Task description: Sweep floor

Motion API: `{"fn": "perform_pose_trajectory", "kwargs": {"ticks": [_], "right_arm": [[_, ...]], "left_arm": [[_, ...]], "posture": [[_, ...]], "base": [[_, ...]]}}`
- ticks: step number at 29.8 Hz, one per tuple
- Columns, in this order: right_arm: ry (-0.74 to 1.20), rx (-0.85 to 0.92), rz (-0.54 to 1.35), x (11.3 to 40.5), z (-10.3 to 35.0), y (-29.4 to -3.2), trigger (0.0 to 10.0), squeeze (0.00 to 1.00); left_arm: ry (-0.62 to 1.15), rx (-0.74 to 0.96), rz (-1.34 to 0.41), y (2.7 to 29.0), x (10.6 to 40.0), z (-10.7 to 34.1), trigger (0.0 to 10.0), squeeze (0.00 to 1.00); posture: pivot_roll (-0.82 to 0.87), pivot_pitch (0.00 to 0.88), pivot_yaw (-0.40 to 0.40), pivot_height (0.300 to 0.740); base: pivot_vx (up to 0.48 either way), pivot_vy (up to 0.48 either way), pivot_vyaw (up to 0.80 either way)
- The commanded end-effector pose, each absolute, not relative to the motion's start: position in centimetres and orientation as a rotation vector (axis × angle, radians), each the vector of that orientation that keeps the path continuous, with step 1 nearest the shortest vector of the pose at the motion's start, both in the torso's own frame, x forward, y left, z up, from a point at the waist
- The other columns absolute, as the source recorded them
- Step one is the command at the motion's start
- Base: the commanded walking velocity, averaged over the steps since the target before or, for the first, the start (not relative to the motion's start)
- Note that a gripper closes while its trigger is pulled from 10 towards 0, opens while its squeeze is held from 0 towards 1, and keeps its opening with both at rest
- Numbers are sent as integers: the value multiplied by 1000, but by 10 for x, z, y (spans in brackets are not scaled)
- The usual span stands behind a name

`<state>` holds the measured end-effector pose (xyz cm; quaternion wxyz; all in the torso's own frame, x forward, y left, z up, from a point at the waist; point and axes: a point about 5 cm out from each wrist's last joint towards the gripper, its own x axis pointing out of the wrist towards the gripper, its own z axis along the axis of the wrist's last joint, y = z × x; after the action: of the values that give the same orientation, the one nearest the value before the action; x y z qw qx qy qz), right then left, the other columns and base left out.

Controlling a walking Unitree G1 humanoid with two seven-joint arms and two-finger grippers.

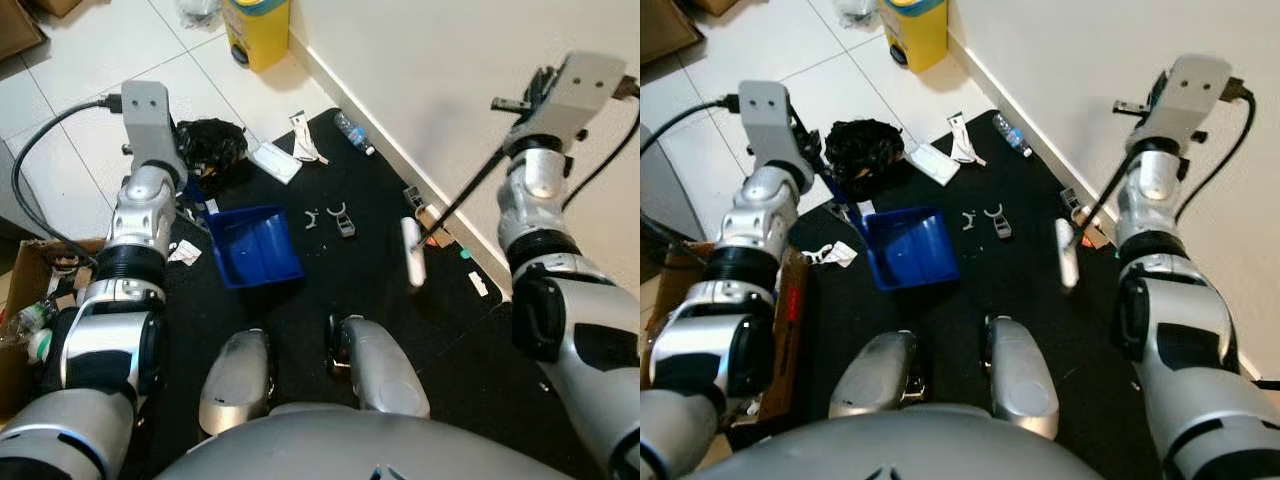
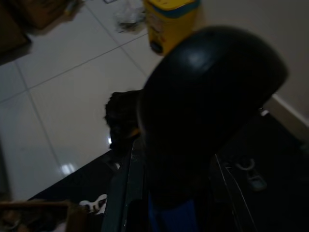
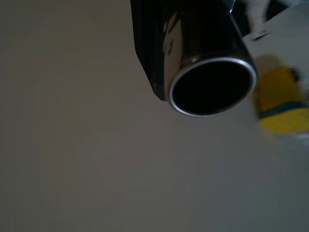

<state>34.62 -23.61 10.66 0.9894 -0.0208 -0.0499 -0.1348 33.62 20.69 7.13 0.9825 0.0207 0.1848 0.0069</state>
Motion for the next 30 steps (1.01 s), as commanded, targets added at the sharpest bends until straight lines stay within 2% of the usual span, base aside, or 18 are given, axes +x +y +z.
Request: {"fn": "perform_pose_trajectory", "kwargs": {"ticks": [1, 12, 17, 26, 30], "right_arm": [[-91, -43, -272, 347, 106, -236, 10000, 0], [-134, -101, -187, 359, 121, -220, 10000, 0], [-134, -101, -166, 365, 127, -213, 10000, 0], [-168, -68, -162, 370, 136, -207, 10000, 0], [-204, -36, -185, 365, 135, -213, 10000, 0]], "left_arm": [[356, 36, 11, 203, 343, 76, 10000, 0], [312, 44, 6, 212, 356, 99, 10000, 0], [292, 30, 11, 211, 361, 103, 10000, 0], [266, 44, -27, 202, 363, 105, 10000, 0], [189, 38, -151, 197, 350, 112, 10000, 0]], "posture": [[231, 58, -12, 740], [292, 174, 7, 740], [299, 192, 5, 740], [270, 156, -14, 740], [242, 106, -22, 740]], "base": [[0, 0, 0], [0, 0, 0], [0, 0, 0], [0, 0, 0], [0, 0, 0]]}}
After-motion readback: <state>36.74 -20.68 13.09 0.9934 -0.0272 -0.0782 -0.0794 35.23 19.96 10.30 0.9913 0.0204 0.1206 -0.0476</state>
